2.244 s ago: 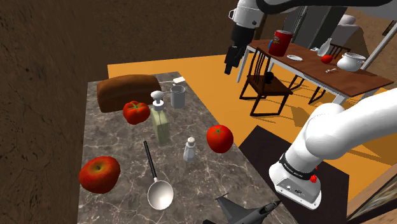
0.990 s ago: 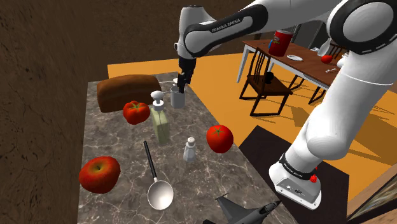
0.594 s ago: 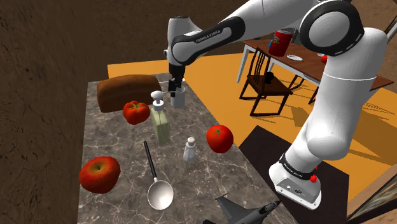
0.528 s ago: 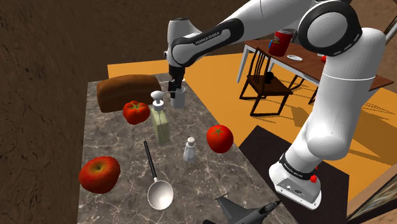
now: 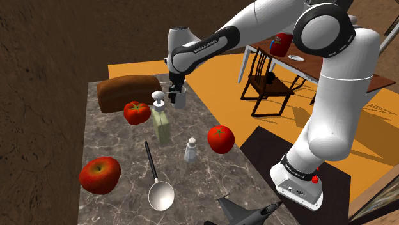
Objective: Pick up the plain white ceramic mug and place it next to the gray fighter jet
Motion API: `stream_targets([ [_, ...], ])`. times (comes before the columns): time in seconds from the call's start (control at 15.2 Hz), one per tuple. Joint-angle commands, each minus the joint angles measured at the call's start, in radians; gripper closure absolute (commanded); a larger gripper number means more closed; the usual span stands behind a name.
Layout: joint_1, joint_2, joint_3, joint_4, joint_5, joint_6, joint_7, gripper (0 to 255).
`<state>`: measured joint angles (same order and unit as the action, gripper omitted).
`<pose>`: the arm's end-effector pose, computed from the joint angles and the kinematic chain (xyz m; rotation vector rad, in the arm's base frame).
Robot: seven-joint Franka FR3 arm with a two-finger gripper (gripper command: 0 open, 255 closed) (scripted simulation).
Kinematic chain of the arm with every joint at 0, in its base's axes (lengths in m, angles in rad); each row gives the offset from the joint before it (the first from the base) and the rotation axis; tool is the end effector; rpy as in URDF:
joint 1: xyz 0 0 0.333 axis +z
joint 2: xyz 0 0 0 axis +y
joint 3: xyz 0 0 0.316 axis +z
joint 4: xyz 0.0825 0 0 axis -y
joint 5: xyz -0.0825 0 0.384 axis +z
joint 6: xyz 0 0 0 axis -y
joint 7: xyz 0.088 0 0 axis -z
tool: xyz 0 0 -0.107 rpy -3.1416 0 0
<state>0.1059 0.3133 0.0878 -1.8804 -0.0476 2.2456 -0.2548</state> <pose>0.6184 0.1167 0.3496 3.0410 0.7318 0.0829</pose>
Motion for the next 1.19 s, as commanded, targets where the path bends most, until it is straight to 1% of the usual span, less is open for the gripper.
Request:
stream_targets([
  [0.0, 0.0, 0.001, 0.0, -0.001, 0.0, 0.002, 0.0, 0],
  [0.2, 0.0, 0.0, 0.0, -0.001, 0.0, 0.002, 0.0, 0],
  [0.26, 0.0, 0.0, 0.0, -0.001, 0.0, 0.002, 0.0, 255],
  [0.86, 0.0, 0.001, 0.0, -0.001, 0.0, 0.002, 0.0, 255],
  [1.12, -0.001, -0.024, 0.001, 0.021, 0.004, -0.044, -0.003, 255],
])
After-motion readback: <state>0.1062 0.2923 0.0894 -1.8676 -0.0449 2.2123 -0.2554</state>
